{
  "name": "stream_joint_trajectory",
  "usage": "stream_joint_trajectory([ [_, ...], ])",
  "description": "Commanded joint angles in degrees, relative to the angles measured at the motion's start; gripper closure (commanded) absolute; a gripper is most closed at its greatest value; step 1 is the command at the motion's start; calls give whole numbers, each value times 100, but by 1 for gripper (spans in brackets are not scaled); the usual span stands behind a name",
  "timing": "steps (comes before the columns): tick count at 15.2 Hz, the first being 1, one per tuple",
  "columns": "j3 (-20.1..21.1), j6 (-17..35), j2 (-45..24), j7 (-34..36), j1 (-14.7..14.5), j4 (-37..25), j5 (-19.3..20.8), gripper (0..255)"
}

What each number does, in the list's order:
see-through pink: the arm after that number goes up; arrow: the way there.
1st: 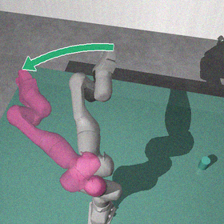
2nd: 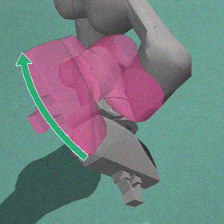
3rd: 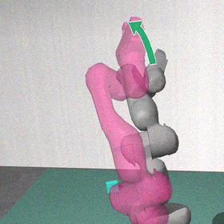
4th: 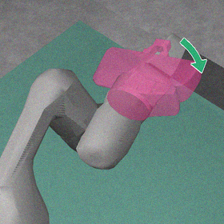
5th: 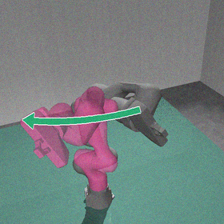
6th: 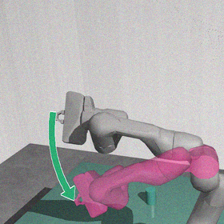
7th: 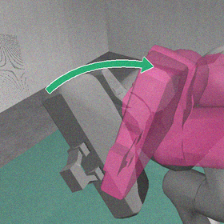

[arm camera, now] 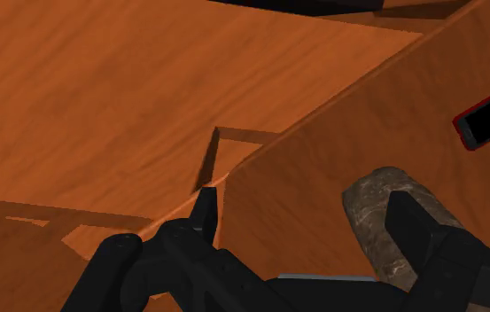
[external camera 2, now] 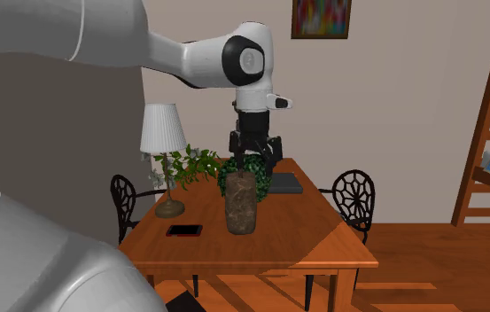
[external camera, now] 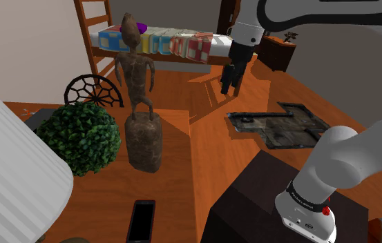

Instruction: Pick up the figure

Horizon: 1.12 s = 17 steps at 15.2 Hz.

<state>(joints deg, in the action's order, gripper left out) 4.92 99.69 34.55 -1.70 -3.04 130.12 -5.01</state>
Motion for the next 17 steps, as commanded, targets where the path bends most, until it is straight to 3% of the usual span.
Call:
stream_joint_trajectory([
  [1,35,99,-289,-154,-104,-290,-56,0],
  [9,232,251,-1563,-710,-464,-1793,-233,0],
  [17,513,84,-2799,-1183,-787,-3571,-306,0],
])
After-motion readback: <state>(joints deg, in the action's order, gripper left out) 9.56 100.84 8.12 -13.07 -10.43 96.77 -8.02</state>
